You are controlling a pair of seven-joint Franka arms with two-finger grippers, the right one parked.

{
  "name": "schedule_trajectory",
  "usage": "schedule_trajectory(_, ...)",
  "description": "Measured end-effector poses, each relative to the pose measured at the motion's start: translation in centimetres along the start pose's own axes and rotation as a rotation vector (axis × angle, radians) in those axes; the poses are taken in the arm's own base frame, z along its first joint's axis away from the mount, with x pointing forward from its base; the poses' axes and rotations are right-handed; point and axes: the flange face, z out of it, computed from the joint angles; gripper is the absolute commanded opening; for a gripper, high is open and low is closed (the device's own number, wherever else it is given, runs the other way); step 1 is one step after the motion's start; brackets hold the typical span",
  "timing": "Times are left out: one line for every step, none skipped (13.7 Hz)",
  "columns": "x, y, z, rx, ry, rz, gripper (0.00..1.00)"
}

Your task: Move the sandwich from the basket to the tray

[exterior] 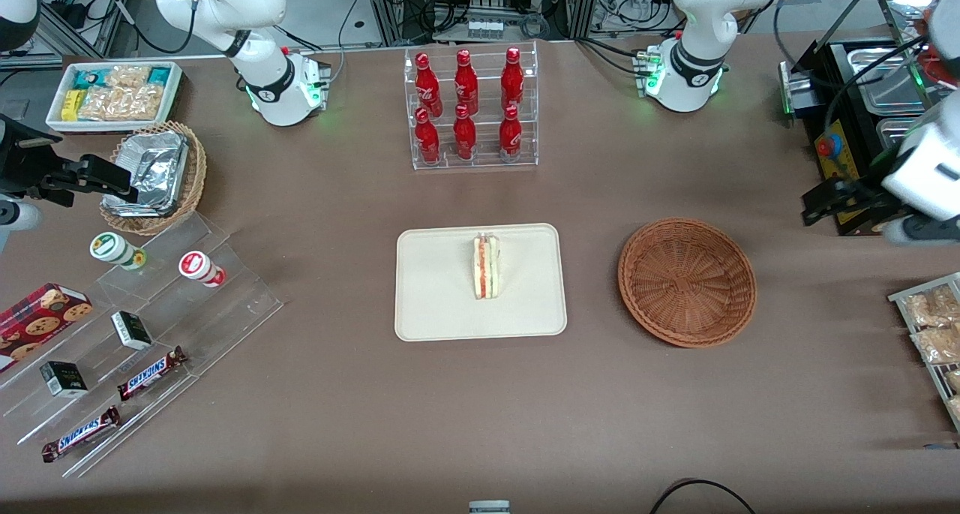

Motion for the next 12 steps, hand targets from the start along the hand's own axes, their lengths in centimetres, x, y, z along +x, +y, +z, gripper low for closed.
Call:
schedule_trajectory(-0.4, -0.3, -0.2, 0.000, -0.002, 0.010, 1.00)
schedule_trajectory(-0.6, -0.2, -0.3, 0.000, -0.006, 0.016, 1.00)
schedule_trajectory(-0.8, 0.0, -0.3, 0.000, -0.008, 0.020, 1.00)
schedule_trajectory(-0.8, 0.2, -0.3, 0.000, -0.009, 0.024, 1.00)
schedule_trajectory(-0.8, 0.3, -0.3, 0.000, -0.010, 0.025, 1.00)
schedule_trajectory(-0.8, 0.3, -0.3, 0.000, -0.010, 0.025, 1.00)
schedule_trajectory(-0.8, 0.2, -0.3, 0.000, -0.009, 0.024, 1.00)
schedule_trajectory(-0.8, 0.1, -0.4, 0.000, -0.007, 0.022, 1.00)
schedule_trajectory(-0.9, -0.3, -0.5, 0.001, -0.013, 0.014, 1.00)
schedule_trajectory(-1.2, -1.0, -0.6, 0.001, -0.028, 0.003, 1.00)
schedule_trajectory(-1.5, -1.6, -0.8, 0.002, -0.033, -0.008, 1.00)
schedule_trajectory(-1.8, -2.0, -1.2, 0.002, -0.032, -0.014, 1.00)
